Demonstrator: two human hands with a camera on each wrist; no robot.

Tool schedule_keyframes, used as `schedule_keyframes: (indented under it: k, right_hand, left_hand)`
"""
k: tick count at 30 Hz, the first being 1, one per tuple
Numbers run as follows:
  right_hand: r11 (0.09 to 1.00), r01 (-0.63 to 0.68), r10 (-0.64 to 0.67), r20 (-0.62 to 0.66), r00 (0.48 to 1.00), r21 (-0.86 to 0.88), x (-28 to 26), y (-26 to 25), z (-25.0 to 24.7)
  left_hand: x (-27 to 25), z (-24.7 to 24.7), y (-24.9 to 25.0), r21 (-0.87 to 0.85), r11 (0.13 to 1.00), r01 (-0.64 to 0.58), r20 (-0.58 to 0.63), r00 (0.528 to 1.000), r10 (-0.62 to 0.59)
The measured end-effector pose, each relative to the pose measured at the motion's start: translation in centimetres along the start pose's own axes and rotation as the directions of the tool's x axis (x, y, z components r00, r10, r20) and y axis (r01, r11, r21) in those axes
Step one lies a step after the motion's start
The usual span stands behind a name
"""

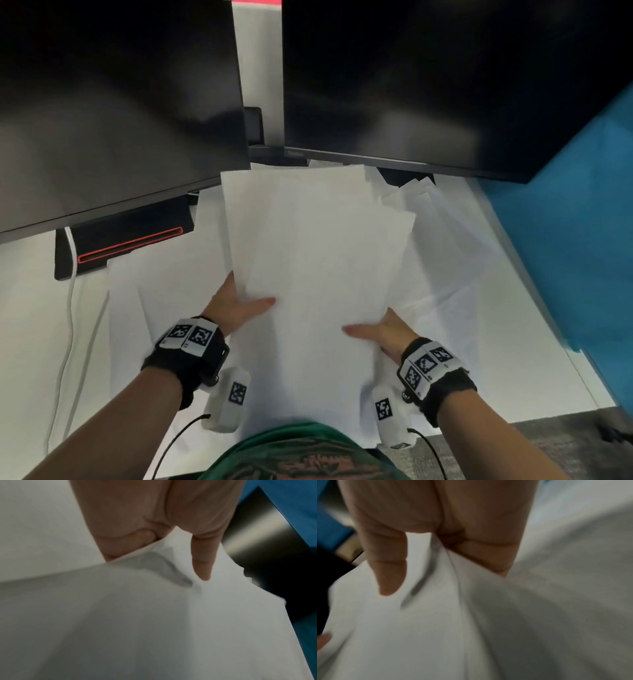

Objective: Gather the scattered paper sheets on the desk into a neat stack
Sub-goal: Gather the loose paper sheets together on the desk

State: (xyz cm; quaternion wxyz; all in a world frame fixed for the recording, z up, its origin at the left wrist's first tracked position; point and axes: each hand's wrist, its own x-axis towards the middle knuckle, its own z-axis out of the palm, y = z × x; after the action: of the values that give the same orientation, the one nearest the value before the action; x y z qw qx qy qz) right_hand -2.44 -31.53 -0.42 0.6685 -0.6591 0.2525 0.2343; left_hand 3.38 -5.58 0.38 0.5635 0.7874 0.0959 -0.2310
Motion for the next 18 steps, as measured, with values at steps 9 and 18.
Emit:
schedule_keyframes:
  k: [9,18]
  right_hand:
    - [0.990,0.072,-0.056,-0.130,0.990,0.120,0.2,-1.0,0.4]
    - [0.996,0.066,-0.044,-0.336,0.941,0.054,0.9,-1.2,-0.4]
  left_hand:
    - [-0.6,0.5,0.8,0.188,0.981,-0.039,0.235,0.972,-0.006]
    - [-2.1,-2.3,-2.1,0.264,0.960,0.094,-0.502,0.863,0.054]
